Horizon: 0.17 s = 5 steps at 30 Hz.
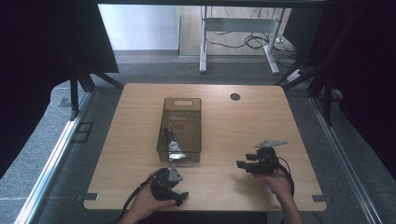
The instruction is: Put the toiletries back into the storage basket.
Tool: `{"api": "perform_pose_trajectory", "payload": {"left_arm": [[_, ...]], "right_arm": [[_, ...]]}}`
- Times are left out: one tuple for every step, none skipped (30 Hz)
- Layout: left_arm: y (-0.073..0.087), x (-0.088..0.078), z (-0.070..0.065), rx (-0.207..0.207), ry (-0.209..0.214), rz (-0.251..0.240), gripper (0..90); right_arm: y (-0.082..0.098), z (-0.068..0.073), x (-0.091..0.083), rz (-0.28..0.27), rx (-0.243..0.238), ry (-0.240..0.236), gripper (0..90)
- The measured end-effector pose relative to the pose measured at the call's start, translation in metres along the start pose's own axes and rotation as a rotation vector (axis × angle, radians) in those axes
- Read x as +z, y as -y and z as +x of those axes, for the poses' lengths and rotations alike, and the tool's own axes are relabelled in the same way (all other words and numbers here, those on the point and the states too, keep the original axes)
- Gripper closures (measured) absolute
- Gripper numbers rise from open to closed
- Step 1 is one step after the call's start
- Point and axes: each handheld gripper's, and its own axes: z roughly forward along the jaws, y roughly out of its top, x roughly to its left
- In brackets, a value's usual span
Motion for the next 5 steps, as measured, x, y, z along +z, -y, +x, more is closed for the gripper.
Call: {"api": "perform_pose_trajectory", "payload": {"left_arm": [[0.0000,0.0001,-0.0001,0.001,0.000,0.001,20.3],[-0.0001,0.0003,-0.0005,-0.001,0.000,0.000,20.3],[-0.0002,0.0003,-0.0008,0.001,0.001,0.000,20.3],[-0.0004,0.0004,-0.0011,0.003,0.002,0.001,20.3],[-0.0005,0.0004,-0.0016,0.003,0.003,0.001,20.3]], "right_arm": [[0.0007,-0.0009,0.0000,-0.002,0.001,0.002,39.0],[0.0019,-0.0029,0.0000,0.003,0.008,0.011,38.8],[0.0019,-0.0029,0.0000,0.003,0.008,0.011,38.8],[0.0028,-0.0045,0.0004,0.006,0.010,0.021,38.6],[0.0041,-0.0066,0.0013,0.009,0.010,0.034,38.3]]}}
